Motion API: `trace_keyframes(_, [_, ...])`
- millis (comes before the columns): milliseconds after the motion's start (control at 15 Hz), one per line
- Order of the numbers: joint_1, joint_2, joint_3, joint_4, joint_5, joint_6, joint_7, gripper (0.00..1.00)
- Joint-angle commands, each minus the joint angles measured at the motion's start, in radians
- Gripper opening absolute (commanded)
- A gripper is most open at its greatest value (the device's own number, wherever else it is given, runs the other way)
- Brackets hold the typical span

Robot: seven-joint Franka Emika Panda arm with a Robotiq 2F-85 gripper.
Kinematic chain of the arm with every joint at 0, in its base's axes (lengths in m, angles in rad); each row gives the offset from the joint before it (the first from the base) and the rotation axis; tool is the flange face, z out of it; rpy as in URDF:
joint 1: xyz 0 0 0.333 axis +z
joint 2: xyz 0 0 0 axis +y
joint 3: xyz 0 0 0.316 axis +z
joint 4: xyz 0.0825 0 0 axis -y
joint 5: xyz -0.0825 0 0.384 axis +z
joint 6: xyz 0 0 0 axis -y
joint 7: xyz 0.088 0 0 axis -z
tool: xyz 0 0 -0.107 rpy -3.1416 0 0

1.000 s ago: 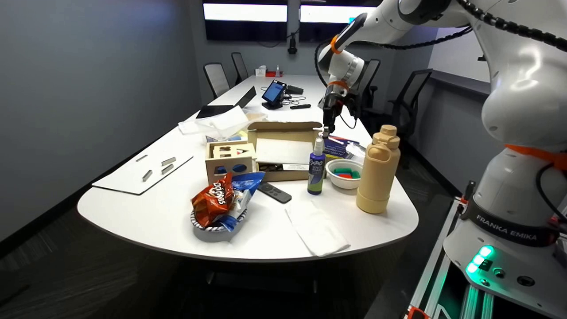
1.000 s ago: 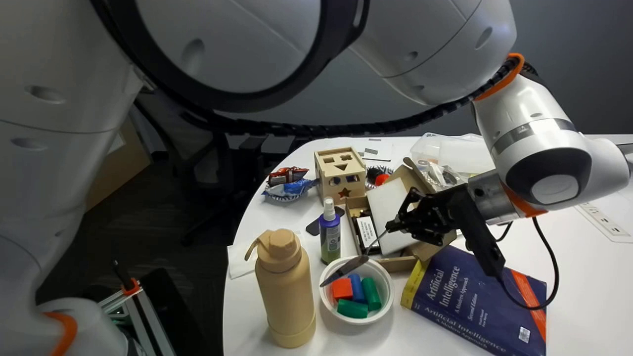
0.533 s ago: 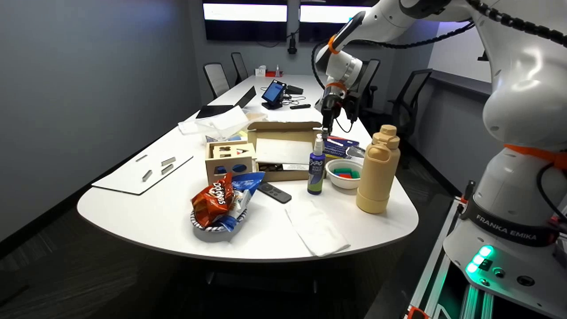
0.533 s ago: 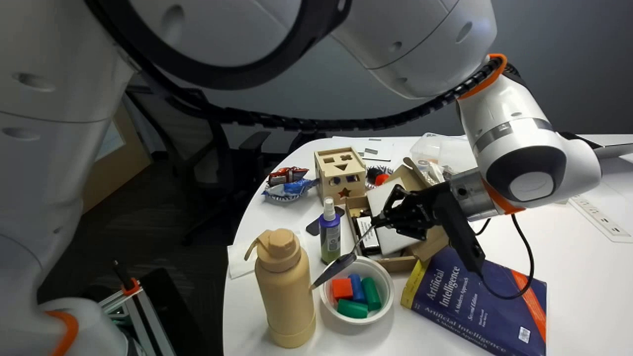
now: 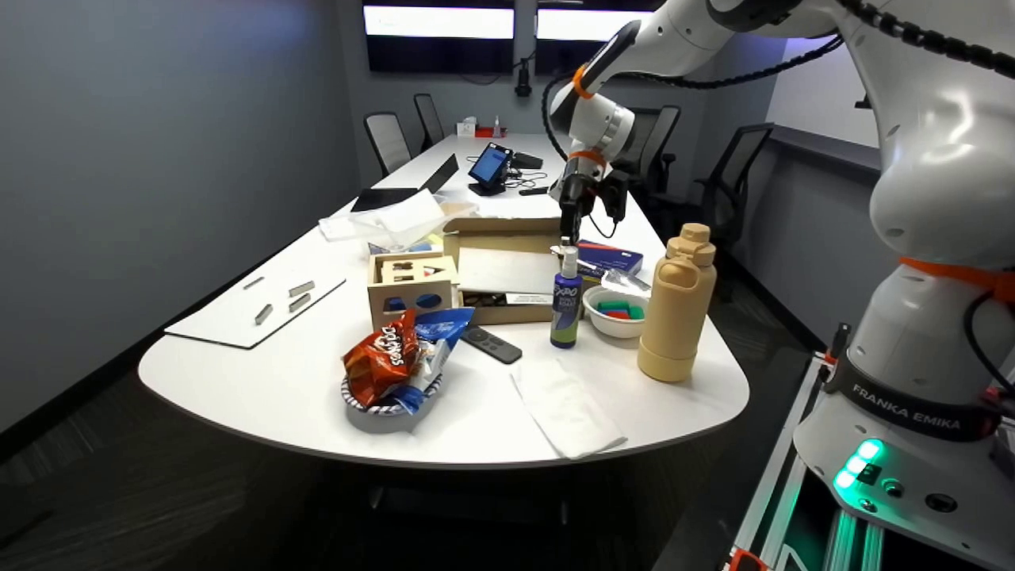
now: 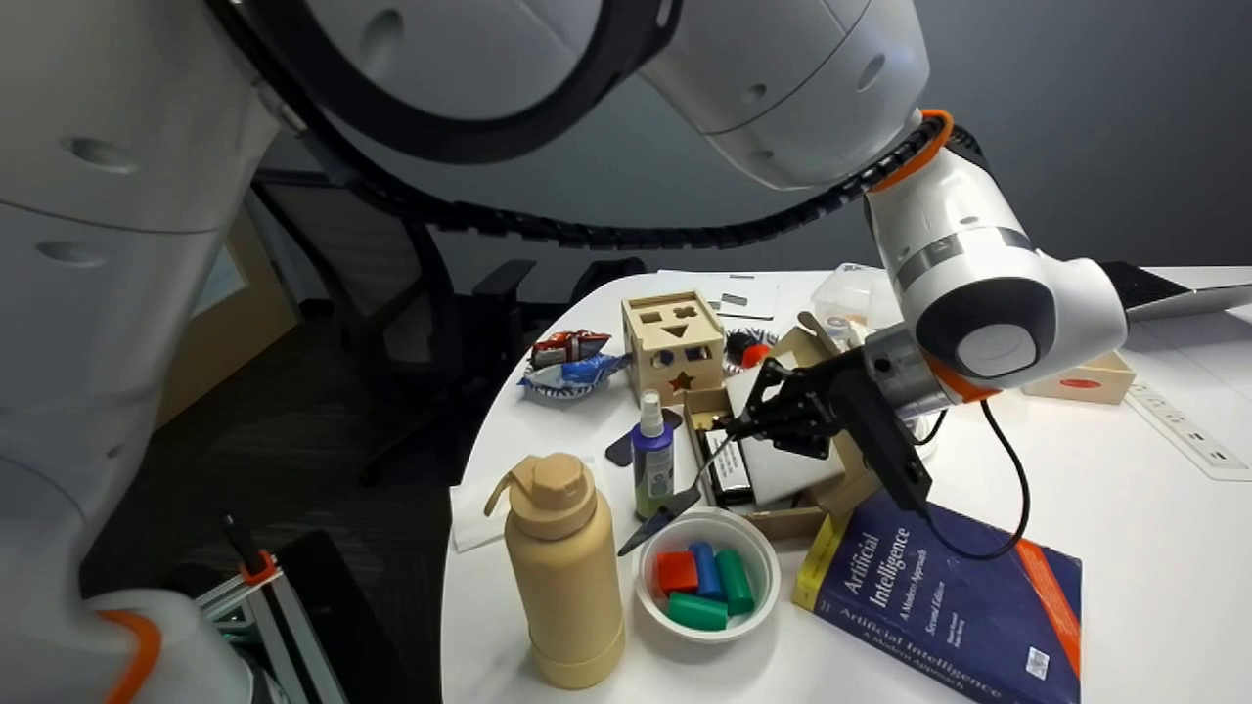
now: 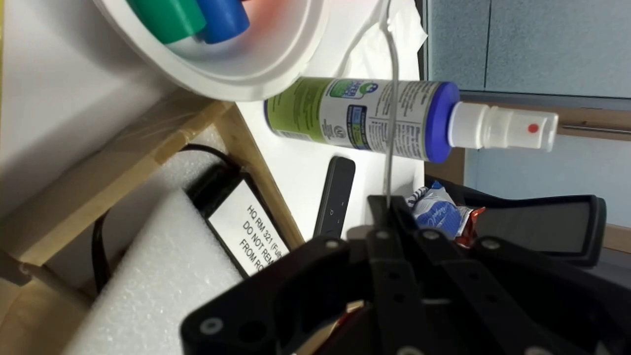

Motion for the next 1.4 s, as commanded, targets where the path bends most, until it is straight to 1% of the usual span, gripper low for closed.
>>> trace_keyframes(0, [0.011, 0.002, -0.015, 0.005, 0.006, -0.006, -0.004, 0.04])
trace_keyframes(67, [0.011, 0.002, -0.016, 0.005, 0.006, -0.005, -0.003, 0.04])
trace_keyframes(133, [0.011, 0.002, -0.017, 0.005, 0.006, -0.005, -0.003, 0.01])
trace_keyframes(267, [0.001, 0.009, -0.011, 0.012, 0.037, 0.010, -0.019, 0.01])
trace_keyframes(400, [-0.012, 0.011, -0.002, 0.023, 0.071, -0.001, -0.049, 0.01])
trace_keyframes(667, [-0.016, 0.012, -0.009, 0.030, 0.138, -0.004, -0.096, 0.01])
trace_keyframes(1333, [-0.039, 0.038, -0.037, 0.044, 0.250, 0.002, -0.285, 0.01])
